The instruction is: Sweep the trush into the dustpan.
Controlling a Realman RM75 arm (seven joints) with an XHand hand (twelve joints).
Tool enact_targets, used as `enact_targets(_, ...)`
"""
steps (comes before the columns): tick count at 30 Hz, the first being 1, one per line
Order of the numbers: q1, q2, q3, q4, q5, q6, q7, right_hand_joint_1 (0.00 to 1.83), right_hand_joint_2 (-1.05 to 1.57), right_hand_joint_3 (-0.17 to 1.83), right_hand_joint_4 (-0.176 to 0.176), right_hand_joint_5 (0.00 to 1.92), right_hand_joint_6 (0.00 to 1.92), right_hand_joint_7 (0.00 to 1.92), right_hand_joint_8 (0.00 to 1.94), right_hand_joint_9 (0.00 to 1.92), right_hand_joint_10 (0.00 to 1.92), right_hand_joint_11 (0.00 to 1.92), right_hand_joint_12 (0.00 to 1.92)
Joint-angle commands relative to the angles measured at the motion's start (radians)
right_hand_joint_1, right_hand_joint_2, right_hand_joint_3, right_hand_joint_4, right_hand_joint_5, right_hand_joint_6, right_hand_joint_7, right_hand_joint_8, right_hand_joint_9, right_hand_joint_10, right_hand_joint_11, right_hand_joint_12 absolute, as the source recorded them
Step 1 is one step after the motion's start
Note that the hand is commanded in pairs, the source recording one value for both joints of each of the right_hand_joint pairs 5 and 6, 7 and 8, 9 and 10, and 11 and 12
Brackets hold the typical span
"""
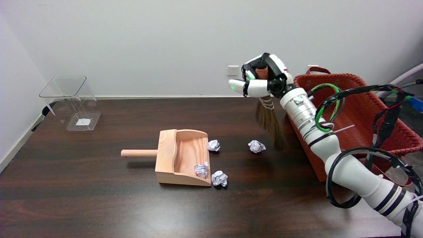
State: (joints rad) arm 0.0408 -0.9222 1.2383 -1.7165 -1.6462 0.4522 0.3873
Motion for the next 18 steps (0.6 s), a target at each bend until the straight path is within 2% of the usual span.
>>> enact_targets(1,0.012,0.004,-0.072,0.164,-0.026,0.04,-0.015,1.37,1.57,0.39,0.0,1.92,1.92,1.92,1.92,1.92,1.92,1.77,1.77)
enact_targets(8,0.063,-0.008,-0.14,0.173,-0.039,0.04,-0.015,1.37,1.57,0.39,0.0,1.92,1.92,1.92,1.92,1.92,1.92,1.78,1.78)
enact_targets(18,0.121,-0.172,-0.247,0.207,-0.076,0.059,-0.015,1.37,1.57,0.41,0.0,1.92,1.92,1.92,1.92,1.92,1.92,1.77,1.77)
